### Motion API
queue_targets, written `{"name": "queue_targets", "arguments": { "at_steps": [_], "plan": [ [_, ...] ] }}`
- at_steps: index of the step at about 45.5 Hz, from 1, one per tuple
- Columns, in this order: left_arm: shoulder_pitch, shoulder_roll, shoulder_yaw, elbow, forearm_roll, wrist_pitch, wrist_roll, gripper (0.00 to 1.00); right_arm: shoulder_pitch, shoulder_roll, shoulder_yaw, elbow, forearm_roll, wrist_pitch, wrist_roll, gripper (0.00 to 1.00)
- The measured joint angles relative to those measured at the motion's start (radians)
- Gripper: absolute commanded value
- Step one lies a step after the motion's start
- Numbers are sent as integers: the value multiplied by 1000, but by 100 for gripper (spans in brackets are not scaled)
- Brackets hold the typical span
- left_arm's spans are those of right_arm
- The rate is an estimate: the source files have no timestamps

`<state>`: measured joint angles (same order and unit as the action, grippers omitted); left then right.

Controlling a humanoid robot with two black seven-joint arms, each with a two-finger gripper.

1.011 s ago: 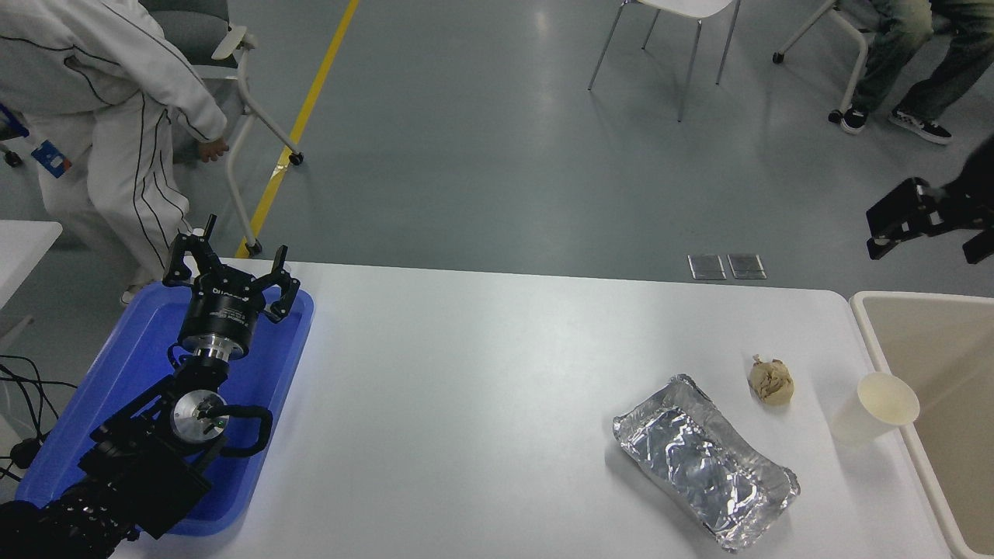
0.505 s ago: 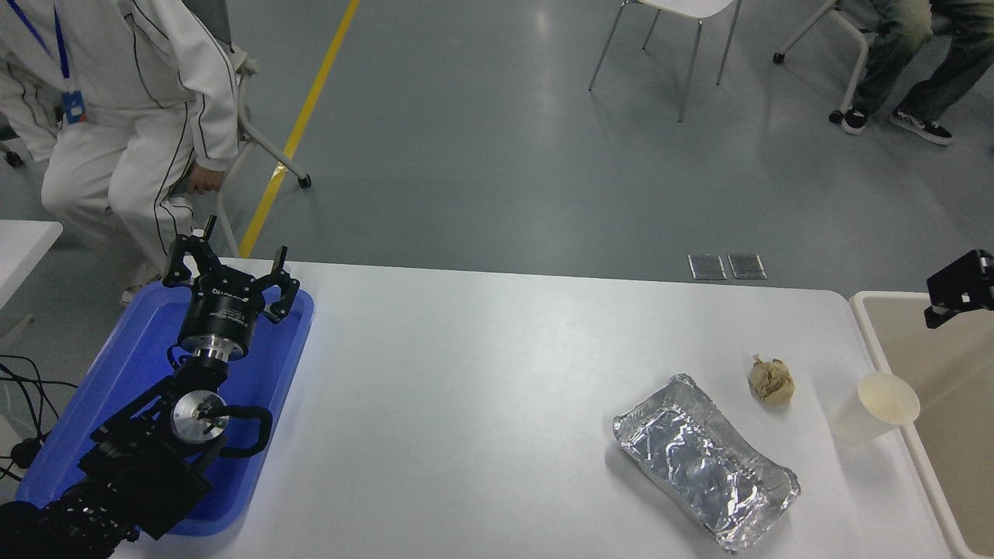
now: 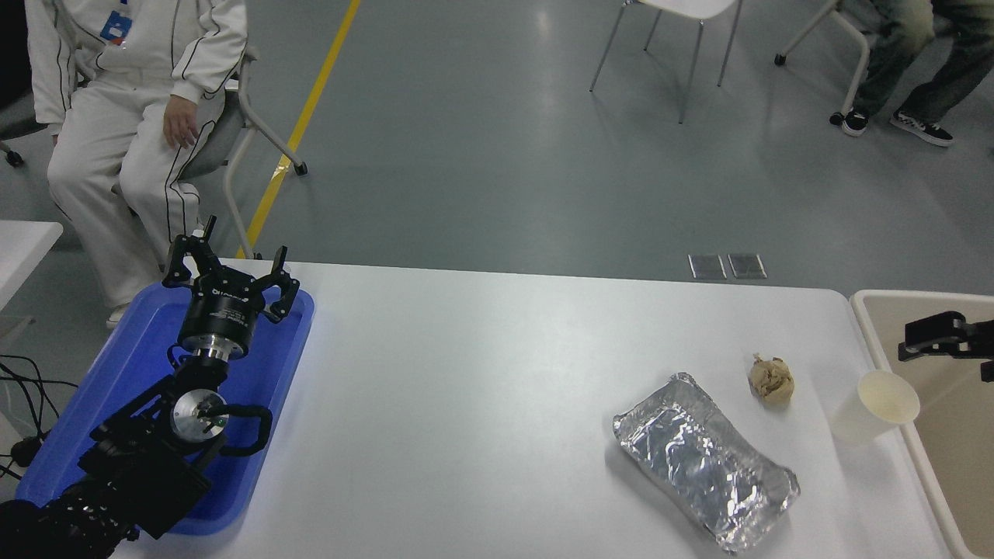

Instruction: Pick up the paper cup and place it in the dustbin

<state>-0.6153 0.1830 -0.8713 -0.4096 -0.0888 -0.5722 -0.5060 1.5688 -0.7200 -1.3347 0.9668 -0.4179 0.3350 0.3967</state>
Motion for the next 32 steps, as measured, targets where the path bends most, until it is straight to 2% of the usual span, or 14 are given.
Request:
{"name": "queue_targets", "arguments": {
  "at_steps": [32],
  "plan": [
    [0,0,0,0,0,0,0,100,-282,25,149,-181,23,-92,-2,100]
  ]
}}
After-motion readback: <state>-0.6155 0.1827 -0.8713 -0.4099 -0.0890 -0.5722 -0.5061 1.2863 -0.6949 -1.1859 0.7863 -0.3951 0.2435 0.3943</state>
